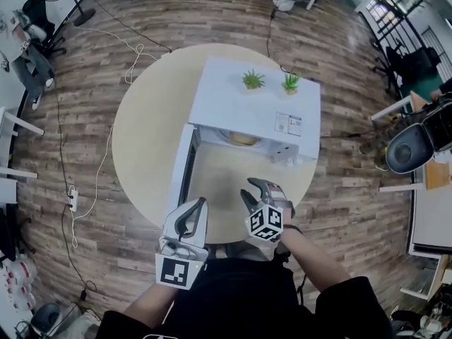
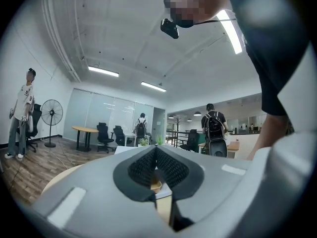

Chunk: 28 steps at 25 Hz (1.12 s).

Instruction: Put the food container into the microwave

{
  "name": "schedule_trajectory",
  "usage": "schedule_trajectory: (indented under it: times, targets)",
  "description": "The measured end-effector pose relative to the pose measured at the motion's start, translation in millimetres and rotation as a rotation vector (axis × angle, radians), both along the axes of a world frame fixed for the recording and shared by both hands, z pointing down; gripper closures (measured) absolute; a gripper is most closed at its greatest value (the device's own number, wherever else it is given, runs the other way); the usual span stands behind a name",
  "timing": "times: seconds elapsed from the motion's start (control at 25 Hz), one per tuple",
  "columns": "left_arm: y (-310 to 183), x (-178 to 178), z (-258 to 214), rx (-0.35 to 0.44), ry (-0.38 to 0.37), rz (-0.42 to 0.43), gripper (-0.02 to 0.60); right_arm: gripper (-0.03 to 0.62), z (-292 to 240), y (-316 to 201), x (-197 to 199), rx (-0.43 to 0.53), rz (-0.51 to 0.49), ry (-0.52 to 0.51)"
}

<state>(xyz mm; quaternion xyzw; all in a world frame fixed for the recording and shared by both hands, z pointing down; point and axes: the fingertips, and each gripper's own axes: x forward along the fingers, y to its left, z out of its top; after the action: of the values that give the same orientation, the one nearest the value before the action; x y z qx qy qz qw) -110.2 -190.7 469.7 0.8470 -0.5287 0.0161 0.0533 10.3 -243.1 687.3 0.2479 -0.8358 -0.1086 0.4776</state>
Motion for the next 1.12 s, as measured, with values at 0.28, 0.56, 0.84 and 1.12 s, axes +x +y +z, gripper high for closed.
schedule_trajectory:
  times: [0.28,0.56,0.84,1.12]
  targets:
    - [-5,27,-24,0.044,0.003,0.068,0.581,0.510,-88,72,11,-0.141,0.158,-0.264]
    - [-8,52,-63,0.136,0.024,0.125,0.581,0.568,-214,75,15,0.000,0.276,-0.639]
    - [-10,59,-86,0.178,0.034,0.145,0.581,0.583,-307,56,66,0.320,0.355,-0.876]
    - [-16,52,-112,0.262,0.048,0.116,0.581,0.585,-333,51,107,0.435,0.460,-0.966]
